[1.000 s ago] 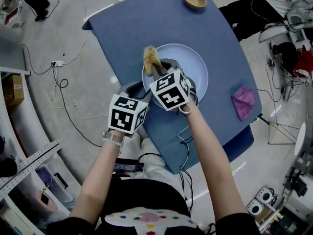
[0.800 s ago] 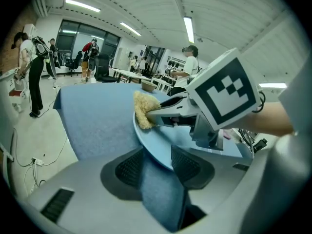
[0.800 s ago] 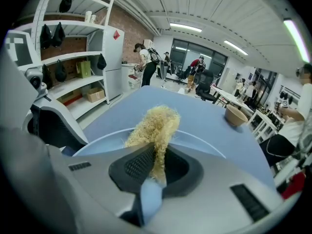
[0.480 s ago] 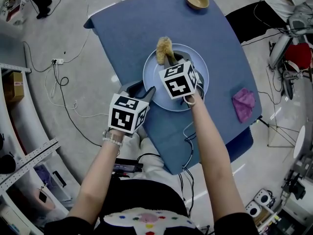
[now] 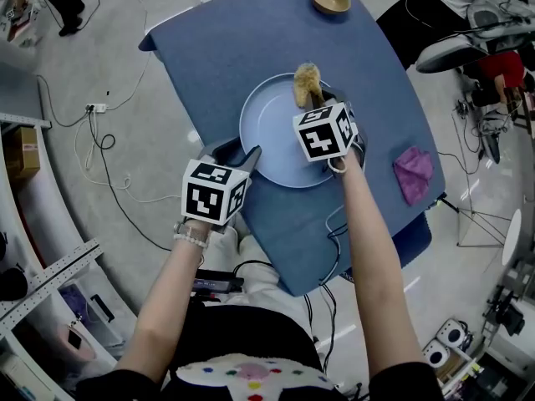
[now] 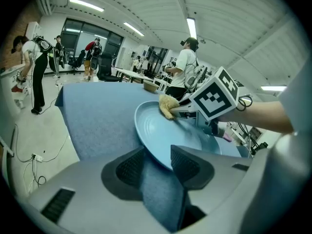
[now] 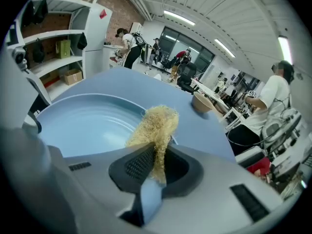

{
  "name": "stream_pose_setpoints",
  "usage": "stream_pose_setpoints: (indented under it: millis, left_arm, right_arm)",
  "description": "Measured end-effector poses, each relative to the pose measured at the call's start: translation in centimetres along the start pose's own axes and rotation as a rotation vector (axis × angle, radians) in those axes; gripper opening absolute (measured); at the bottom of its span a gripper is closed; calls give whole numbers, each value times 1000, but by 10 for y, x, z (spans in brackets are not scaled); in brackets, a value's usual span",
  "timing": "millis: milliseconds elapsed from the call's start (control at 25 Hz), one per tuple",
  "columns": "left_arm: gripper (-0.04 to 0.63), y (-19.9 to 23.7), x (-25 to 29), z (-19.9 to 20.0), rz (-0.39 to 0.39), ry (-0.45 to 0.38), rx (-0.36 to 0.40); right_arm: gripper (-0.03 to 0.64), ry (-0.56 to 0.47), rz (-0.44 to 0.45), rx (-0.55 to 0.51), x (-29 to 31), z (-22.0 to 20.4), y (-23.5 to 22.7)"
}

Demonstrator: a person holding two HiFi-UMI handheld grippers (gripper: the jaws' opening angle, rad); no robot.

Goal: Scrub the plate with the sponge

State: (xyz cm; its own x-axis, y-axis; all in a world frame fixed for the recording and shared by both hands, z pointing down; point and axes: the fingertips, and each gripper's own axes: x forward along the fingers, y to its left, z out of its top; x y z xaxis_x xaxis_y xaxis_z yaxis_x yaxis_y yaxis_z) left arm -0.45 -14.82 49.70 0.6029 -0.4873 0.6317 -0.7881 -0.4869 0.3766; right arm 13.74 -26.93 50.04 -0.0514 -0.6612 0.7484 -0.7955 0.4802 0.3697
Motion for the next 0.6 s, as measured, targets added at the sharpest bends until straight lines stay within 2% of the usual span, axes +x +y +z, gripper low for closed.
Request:
stream_pose_setpoints:
  millis: [280,600]
  left_arm:
    - [179,0,1,1,4,1,-5]
    - [179,0,2,1,9,2,-8]
  right_arm:
    - [44,88,-55,-87,-11,-32,-19]
    - [44,156,-9,-141,-29,-61,-14]
